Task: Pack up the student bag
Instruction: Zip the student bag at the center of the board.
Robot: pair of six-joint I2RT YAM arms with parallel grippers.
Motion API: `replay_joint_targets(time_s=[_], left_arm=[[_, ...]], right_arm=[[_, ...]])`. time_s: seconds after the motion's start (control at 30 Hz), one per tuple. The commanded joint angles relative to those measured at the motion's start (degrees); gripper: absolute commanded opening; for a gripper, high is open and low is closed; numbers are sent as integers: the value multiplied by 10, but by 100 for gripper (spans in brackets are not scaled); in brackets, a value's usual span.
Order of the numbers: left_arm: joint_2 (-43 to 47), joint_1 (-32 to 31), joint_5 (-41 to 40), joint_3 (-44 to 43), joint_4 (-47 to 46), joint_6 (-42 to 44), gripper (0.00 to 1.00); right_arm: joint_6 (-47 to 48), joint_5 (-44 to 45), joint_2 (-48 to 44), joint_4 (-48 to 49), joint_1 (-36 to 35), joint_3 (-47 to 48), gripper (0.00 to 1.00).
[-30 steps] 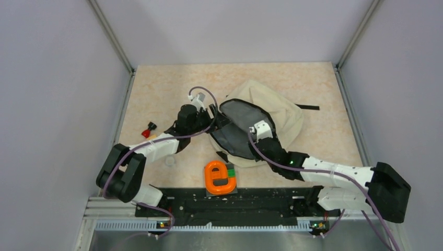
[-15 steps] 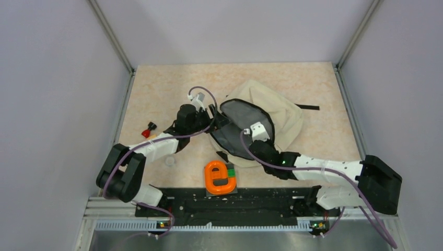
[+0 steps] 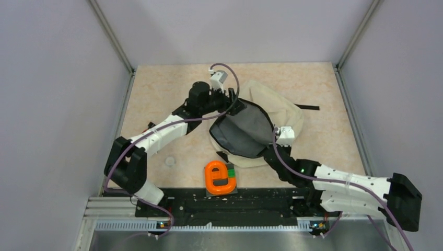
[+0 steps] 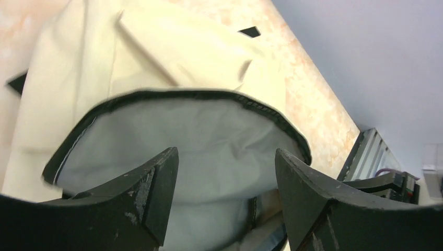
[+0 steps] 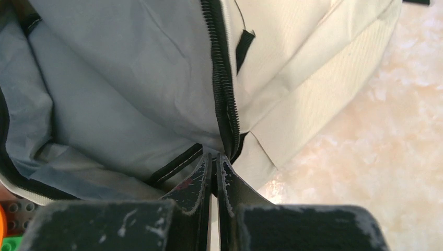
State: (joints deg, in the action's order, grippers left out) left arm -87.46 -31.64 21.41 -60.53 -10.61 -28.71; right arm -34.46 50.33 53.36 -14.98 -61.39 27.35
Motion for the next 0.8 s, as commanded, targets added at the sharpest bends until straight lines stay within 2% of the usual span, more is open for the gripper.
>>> replay_joint_targets(time_s=[0.0,0.1,0.3,0.47,0.57,0.77], left_arm=[[-44,-29,34,-79,19,133,72],[-90,-41,59,-137,23,192,73],[-209,-48,125,-268,28,217,73],[-319,-69,140,-383,98,255,73],[-381,-72,176,-438,136,254,73],[-415,-96,185,-478,267,343,72]], right_arm=[[-120,30,-17,-27,-7,-23,0],[-180,26,-29,-25,-7,-48,0],[-223,28,-68,-10,-7,-93,0],[-225,45,-92,-23,-7,-96,0],[-222,48,-99,-24,-4,-97,0],[-205,53,-102,-12,-3,-97,0]])
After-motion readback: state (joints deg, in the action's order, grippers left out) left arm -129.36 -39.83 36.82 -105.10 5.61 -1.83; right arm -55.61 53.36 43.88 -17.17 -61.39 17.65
